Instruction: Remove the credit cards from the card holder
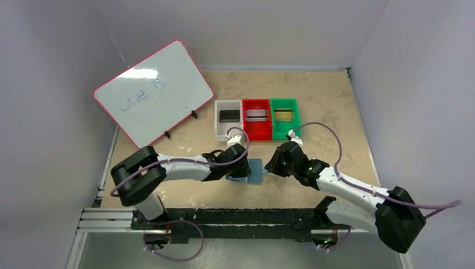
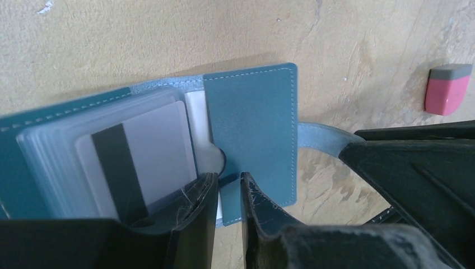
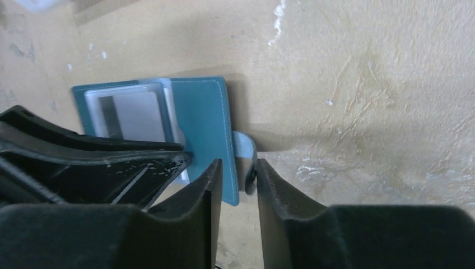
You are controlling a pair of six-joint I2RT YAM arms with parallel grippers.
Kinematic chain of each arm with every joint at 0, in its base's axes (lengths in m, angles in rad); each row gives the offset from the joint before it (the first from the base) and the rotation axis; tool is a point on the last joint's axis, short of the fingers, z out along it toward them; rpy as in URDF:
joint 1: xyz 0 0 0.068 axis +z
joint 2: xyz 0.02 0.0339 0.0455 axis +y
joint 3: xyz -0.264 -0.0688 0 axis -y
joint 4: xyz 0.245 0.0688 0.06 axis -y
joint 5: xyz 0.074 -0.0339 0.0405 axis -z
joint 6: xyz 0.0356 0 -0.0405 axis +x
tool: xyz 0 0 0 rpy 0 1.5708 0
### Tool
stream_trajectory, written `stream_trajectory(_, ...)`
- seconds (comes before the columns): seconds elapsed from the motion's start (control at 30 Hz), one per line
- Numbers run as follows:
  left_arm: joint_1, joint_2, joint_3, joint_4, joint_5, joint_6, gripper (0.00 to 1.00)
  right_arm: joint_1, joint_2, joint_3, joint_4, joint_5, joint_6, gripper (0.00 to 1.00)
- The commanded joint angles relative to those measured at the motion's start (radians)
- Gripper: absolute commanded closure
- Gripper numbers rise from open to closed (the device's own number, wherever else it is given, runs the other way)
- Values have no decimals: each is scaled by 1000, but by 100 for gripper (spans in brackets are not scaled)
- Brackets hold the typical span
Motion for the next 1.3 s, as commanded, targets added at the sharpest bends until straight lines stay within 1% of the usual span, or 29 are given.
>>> stream_trajectory(0.0,-11,3,25,-16,-27,9,80,-4,-67,70,-9,7,-1,65)
stream_trajectory(0.07,-12,4,20,-14,-26,3,81,-4,-89,73,15,-25,3,64)
stream_trajectory(0.17,-14,-4,7,-7,-32,-5,82,-4,-101,65,111,-88,20,64)
stream_trajectory(0.27,-16,-13,0,-3,-39,-11,83,-4,-75,48,226,-136,40,69)
stream_trajectory(0.33,-15,-15,0,-5,-43,-14,83,-4,-24,49,273,-158,48,73)
stream_trajectory(0.57,-15,-44,-16,-8,-71,-30,83,-4,202,65,346,-191,43,82)
stream_trajectory(0.73,-15,-103,-39,-7,-106,-41,84,-4,285,-1,407,-187,82,86)
stream_trajectory(0.9,-14,-214,-66,-22,-180,-46,88,-4,292,-25,432,-156,56,85)
stream_trajectory(1.0,-12,-264,-61,-67,-242,-29,87,-3,283,-31,468,-154,34,83)
stream_trajectory(1.07,-12,-262,-49,-96,-259,-5,87,-3,277,-37,489,-164,32,83)
stream_trajectory(1.2,-11,-211,-9,-186,-275,10,86,-3,271,-47,522,-176,37,83)
stream_trajectory(1.27,-12,-203,-14,-196,-278,6,86,-3,275,-53,538,-189,38,82)
